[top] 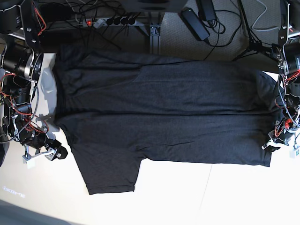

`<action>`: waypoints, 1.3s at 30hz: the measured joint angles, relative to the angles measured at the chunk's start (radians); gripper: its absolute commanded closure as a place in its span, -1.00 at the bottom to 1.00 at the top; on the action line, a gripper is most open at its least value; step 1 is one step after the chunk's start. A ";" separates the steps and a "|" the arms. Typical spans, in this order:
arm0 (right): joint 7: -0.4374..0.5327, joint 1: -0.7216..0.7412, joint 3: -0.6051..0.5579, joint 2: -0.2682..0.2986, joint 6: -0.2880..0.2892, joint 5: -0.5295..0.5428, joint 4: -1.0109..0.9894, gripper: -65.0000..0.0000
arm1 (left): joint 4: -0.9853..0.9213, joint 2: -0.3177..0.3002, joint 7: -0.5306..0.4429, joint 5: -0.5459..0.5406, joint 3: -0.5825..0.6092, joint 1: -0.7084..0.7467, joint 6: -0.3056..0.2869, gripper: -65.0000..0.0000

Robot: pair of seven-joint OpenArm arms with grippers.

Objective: Fold the T-shirt properly
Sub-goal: 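Regrasp the folded shirt's hem corner with the right gripper, then fold the shirt again lengthwise with both grippers toward the collar edge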

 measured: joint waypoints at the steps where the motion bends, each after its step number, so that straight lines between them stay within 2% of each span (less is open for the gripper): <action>1: 0.005 0.000 0.001 -0.013 0.000 -0.003 -0.003 -0.15 | 0.000 0.000 0.000 -0.002 0.000 0.000 0.000 1.00; 8: 0.033 0.006 0.003 -0.125 0.000 -0.023 -0.002 -0.15 | 0.000 0.000 0.004 -0.012 0.000 0.000 0.000 1.00; 11: 0.054 0.009 0.003 -0.175 0.000 -0.089 0.000 -0.15 | 0.000 0.000 0.005 -0.014 0.000 0.000 0.000 1.00; 15: 0.066 0.012 0.003 -0.204 0.000 -0.124 0.001 -0.14 | 0.000 0.000 0.006 -0.014 0.000 0.000 0.000 1.00; 16: 0.065 0.012 0.003 -0.205 0.000 -0.124 0.000 -0.07 | 0.000 0.000 0.006 -0.015 0.000 0.000 0.000 1.00; 17: 0.064 0.012 0.003 -0.204 0.000 -0.124 0.000 0.11 | 0.000 0.000 0.006 -0.015 0.000 0.000 0.000 1.00; 20: 0.035 0.010 0.003 -0.196 0.000 -0.159 0.009 0.92 | 0.000 -0.001 0.006 -0.021 0.000 0.000 0.000 1.00; 21: 0.035 0.008 0.003 -0.196 0.000 -0.164 0.016 1.00 | 0.000 -0.002 0.007 -0.022 0.000 0.000 0.000 1.00; 26: 0.018 0.003 0.003 -0.198 0.002 -0.218 0.065 1.00 | 0.000 -0.003 0.013 -0.045 0.000 0.000 -0.007 1.00; 29: -0.024 -0.011 0.003 -0.197 0.016 -0.220 0.124 1.00 | 0.010 -0.014 0.065 -0.062 0.001 0.007 -0.103 1.00; 33: -0.166 -0.046 0.002 -0.184 0.022 -0.081 0.260 1.00 | 0.050 -0.044 0.212 -0.158 0.006 0.015 -0.161 1.00; 35: -0.180 -0.076 0.001 -0.166 0.038 0.000 0.349 1.00 | 0.078 -0.077 0.258 -0.229 0.006 0.021 -0.176 1.00; 39: -0.196 -0.166 0.000 -0.115 0.049 0.059 0.506 1.00 | 0.148 -0.153 0.361 -0.325 0.005 0.023 -0.177 1.00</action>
